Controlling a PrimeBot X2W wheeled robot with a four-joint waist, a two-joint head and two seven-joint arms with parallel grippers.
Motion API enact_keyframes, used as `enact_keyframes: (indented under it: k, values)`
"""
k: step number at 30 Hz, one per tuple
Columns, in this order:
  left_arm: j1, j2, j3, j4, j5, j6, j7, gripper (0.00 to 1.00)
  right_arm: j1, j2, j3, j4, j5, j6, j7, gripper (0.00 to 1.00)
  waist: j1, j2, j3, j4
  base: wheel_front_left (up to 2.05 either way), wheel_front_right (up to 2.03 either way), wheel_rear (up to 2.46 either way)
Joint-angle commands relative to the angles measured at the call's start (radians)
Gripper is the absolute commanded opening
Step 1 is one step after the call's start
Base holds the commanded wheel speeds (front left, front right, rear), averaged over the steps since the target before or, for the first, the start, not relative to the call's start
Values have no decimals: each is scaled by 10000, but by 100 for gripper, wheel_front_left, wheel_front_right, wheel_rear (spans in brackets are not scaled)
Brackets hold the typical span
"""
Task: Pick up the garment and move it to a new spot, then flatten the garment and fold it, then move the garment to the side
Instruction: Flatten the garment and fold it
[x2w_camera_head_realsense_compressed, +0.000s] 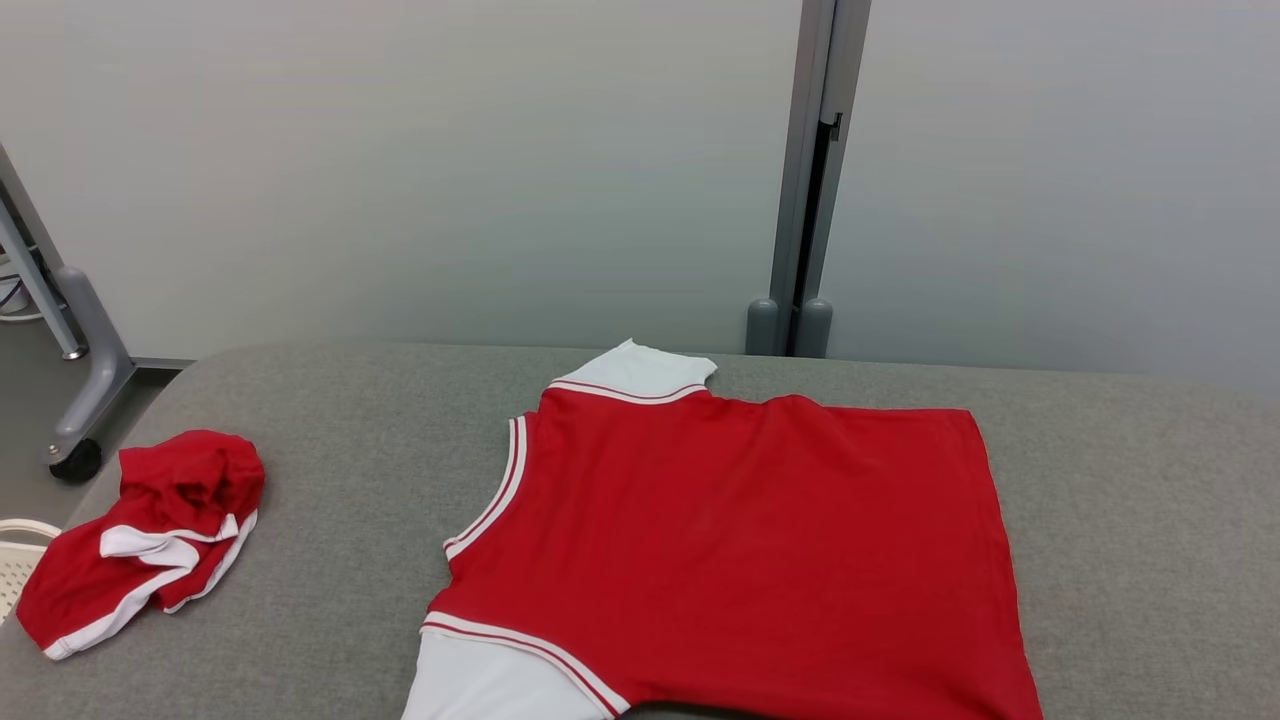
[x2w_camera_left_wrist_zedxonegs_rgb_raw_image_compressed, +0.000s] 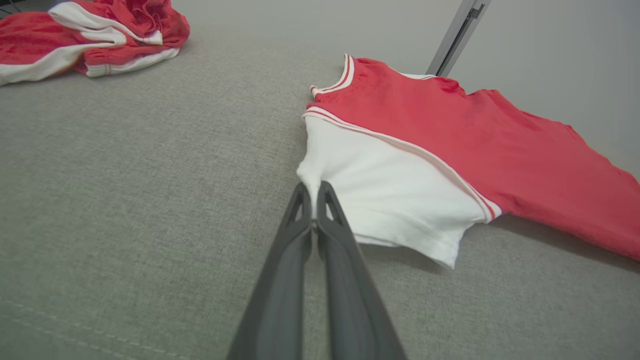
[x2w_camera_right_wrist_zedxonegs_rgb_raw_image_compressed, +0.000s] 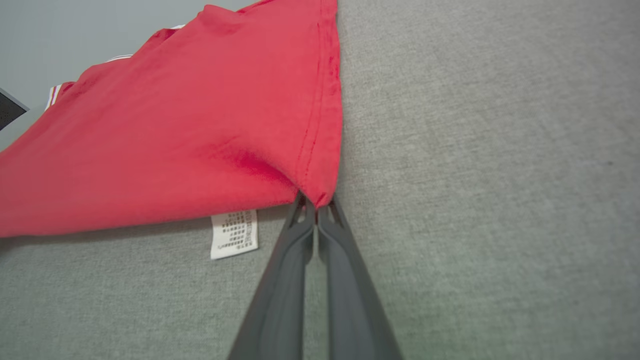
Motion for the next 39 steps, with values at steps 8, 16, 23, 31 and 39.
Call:
enact_keyframes:
  k: [8,16,23,31,39]
  values:
    - [-130,18,135,-1180,342,157,-27,0,40,10,-50,-205,33,1,-31,0,0,0,177,-62,0,0,0]
    - [-1829,12,36,-1527,536,228,-25,0,-809,70,-12,-829,394,1,-32,0,0,0,906,-317,0,0,0]
    - [-3563,10,164,-1183,826,395,-27,0,-1998,-98,363,-734,704,1,-30,0,0,0,1809,-732,0,0,0]
    - [-5217,13,107,-830,967,579,-26,0,-3336,-283,572,-691,1021,1,-32,0,0,0,2951,-890,0,0,0]
    - [-6440,14,308,-120,1207,750,-24,0,-4425,-387,911,-504,1039,1,-30,0,0,0,3876,-1003,0,0,0]
